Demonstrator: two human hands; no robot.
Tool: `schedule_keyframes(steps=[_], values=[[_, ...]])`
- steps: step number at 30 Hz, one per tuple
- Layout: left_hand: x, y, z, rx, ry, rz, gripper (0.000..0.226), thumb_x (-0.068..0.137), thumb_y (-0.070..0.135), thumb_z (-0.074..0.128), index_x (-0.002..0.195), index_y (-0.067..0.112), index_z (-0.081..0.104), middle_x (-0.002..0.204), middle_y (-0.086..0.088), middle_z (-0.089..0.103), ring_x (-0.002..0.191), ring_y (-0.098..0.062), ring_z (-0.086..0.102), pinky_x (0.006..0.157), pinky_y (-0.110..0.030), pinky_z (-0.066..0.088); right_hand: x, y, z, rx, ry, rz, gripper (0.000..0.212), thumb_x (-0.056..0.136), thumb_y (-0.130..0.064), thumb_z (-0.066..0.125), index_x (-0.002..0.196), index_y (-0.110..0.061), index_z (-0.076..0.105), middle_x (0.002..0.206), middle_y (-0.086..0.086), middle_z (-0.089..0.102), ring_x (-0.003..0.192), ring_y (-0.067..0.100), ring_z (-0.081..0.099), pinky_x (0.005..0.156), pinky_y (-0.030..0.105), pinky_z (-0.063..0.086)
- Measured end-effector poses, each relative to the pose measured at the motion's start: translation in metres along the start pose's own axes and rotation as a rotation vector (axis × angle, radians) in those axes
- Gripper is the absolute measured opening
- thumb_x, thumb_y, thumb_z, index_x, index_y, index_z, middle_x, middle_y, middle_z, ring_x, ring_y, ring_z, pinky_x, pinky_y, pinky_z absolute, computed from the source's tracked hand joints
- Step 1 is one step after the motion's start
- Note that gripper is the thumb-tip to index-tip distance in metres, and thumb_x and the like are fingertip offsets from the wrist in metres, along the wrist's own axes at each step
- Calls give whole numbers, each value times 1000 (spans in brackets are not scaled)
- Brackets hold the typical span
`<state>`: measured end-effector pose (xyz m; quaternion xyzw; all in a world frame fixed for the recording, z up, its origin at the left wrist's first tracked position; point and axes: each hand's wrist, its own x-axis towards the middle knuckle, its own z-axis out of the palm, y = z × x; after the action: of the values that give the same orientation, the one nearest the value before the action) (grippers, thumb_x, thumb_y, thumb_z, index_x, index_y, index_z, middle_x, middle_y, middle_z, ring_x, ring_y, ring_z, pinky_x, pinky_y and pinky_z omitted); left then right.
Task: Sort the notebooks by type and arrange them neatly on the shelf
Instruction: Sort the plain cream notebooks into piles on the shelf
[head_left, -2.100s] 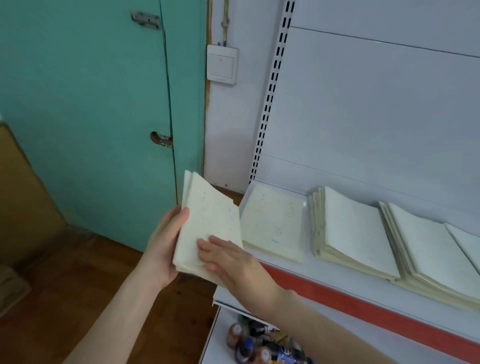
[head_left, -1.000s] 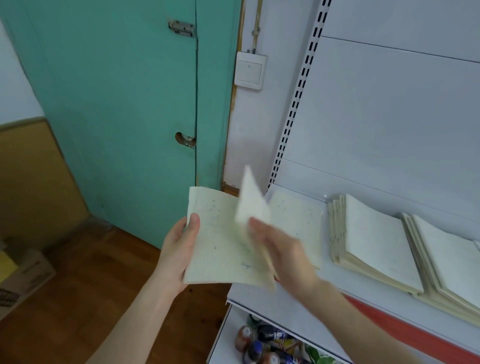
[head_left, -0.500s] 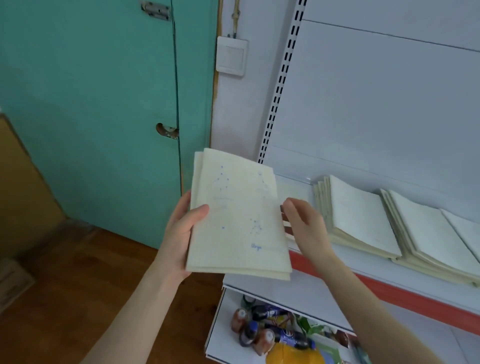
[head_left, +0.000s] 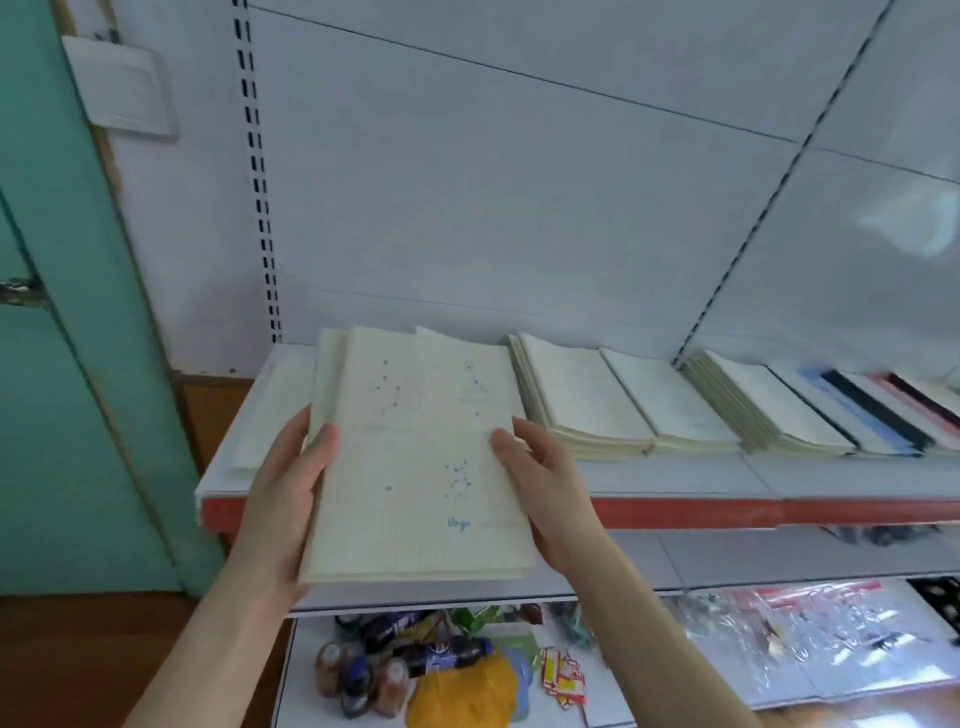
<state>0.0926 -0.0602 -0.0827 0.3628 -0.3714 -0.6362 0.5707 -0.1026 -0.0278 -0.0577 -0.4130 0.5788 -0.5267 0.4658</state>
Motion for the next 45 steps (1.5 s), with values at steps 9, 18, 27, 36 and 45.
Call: schedule_keyframes(steps=[9, 18, 27, 36, 45], values=[[8, -75, 150, 27, -49, 32, 30, 93, 21, 48, 122, 24, 56, 102, 3, 69, 88, -17, 65, 58, -29, 54, 5, -3, -162, -43, 60, 4, 15, 91, -22, 56, 102, -13, 62, 99, 7, 70, 90, 25, 68, 81, 43, 56], [32, -135, 254, 86, -185, -7, 26, 91, 18, 48, 111, 31, 58, 91, 10, 72, 74, -5, 68, 53, -24, 55, 10, 10, -267, 3, 279, 42, 21, 90, -20, 59, 108, -10, 61, 101, 7, 69, 89, 23, 68, 77, 37, 58], [86, -154, 326, 96, -275, -20, 33, 91, 25, 50, 124, 29, 54, 107, 6, 68, 86, -7, 67, 63, -27, 53, 55, -1, -317, 5, 417, -35, 11, 91, -19, 54, 92, -30, 57, 88, -6, 68, 75, 10, 66, 64, 24, 56], [166, -116, 307, 105, -99, 109, 38, 94, 10, 46, 130, 21, 50, 106, 3, 64, 85, -11, 63, 64, -23, 53, 146, -37, -361, -45, 473, -103, 12, 93, -13, 52, 101, -14, 60, 78, -5, 64, 61, 5, 63, 51, 18, 49], [181, -105, 298, 50, -34, 125, 31, 93, 11, 43, 119, 19, 57, 99, 0, 67, 80, -14, 65, 65, -27, 54, 182, -29, -391, 2, 348, -7, 18, 92, -15, 54, 109, -14, 61, 88, 0, 67, 71, 13, 65, 55, 21, 50]])
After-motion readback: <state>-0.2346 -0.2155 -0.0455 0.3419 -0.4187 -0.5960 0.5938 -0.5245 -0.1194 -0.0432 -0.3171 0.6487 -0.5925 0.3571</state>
